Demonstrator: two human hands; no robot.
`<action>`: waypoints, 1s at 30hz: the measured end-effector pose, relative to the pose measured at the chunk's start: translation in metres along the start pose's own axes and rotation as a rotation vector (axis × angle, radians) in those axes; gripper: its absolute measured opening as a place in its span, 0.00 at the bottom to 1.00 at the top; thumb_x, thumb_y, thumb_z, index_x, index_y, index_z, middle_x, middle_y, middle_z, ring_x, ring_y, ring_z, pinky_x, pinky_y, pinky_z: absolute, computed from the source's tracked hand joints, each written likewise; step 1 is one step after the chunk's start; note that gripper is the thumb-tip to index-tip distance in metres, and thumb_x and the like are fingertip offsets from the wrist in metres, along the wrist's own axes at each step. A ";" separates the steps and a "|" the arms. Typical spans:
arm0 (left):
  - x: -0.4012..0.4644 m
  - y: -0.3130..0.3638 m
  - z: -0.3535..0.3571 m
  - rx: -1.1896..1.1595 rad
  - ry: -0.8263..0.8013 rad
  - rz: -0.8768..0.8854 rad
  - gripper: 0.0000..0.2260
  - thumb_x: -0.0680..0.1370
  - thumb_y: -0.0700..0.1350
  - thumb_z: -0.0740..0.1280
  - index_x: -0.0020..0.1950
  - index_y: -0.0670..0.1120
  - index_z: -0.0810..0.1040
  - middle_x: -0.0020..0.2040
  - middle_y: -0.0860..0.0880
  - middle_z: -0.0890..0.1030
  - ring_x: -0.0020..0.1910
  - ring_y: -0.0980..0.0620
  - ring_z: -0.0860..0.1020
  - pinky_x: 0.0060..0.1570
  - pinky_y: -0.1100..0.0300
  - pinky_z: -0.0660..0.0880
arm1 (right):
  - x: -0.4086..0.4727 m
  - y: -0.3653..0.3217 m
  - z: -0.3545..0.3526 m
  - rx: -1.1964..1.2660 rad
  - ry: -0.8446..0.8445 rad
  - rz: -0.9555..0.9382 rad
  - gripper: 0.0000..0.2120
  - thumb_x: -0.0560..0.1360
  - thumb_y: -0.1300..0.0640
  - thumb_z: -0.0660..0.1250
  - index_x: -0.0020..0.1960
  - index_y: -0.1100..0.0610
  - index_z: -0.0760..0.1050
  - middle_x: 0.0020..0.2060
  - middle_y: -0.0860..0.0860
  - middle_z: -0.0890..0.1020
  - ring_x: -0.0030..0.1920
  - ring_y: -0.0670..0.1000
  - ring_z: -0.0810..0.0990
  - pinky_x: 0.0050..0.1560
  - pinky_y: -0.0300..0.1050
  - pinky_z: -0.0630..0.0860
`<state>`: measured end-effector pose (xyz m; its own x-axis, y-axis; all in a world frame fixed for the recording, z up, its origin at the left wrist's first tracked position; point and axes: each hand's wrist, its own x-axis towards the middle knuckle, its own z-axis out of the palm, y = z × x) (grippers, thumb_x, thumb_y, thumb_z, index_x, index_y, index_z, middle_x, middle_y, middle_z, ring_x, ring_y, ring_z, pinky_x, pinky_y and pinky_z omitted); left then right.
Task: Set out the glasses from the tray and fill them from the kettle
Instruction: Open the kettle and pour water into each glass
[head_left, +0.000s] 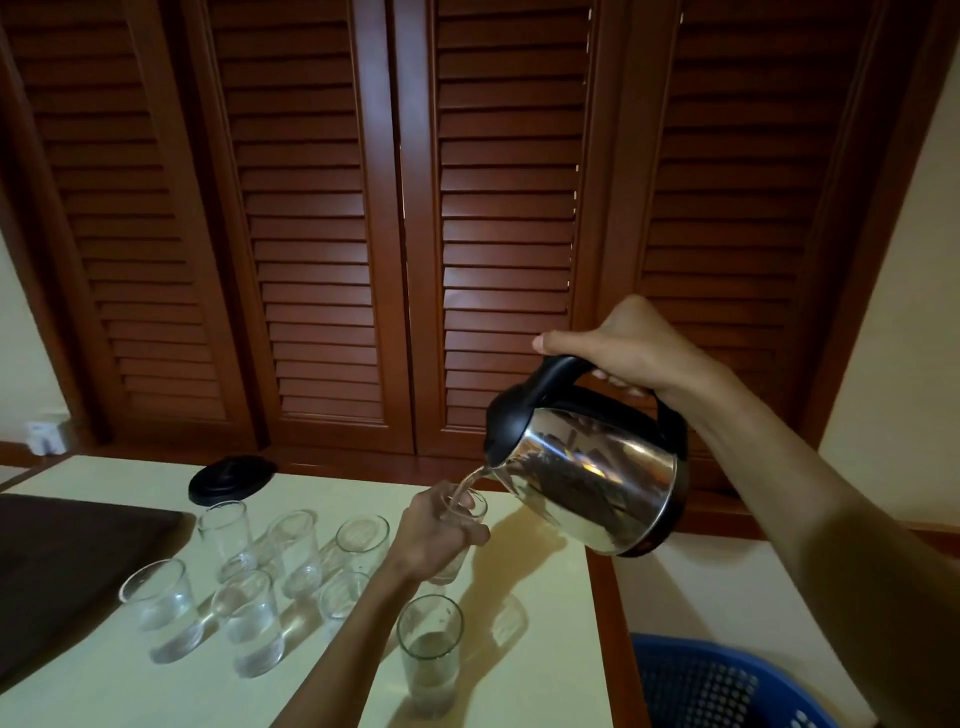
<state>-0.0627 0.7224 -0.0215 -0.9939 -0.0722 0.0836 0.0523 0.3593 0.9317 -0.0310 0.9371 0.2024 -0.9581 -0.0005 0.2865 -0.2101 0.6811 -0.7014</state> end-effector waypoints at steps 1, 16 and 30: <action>0.000 0.000 0.000 0.002 -0.003 0.014 0.16 0.60 0.40 0.77 0.46 0.45 0.80 0.37 0.53 0.81 0.34 0.53 0.77 0.40 0.57 0.75 | -0.001 0.005 0.002 0.027 0.002 0.011 0.25 0.68 0.39 0.78 0.33 0.60 0.77 0.16 0.46 0.72 0.15 0.44 0.68 0.21 0.37 0.64; 0.001 -0.001 -0.008 0.274 0.070 0.062 0.28 0.52 0.62 0.82 0.45 0.50 0.84 0.40 0.56 0.86 0.42 0.59 0.84 0.43 0.63 0.79 | -0.032 0.105 0.049 0.637 0.042 0.240 0.23 0.70 0.42 0.78 0.36 0.63 0.80 0.23 0.52 0.74 0.20 0.48 0.67 0.21 0.39 0.61; 0.007 -0.006 -0.004 0.606 -0.147 -0.013 0.24 0.61 0.52 0.85 0.49 0.47 0.80 0.44 0.53 0.80 0.44 0.54 0.78 0.31 0.75 0.68 | -0.048 0.131 0.048 0.731 0.032 0.206 0.25 0.71 0.44 0.77 0.22 0.55 0.74 0.20 0.52 0.71 0.19 0.49 0.66 0.23 0.39 0.60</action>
<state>-0.0700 0.7160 -0.0255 -0.9993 0.0332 -0.0167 0.0181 0.8264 0.5628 -0.0219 0.9915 0.0653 -0.9882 0.1025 0.1140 -0.1139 0.0068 -0.9935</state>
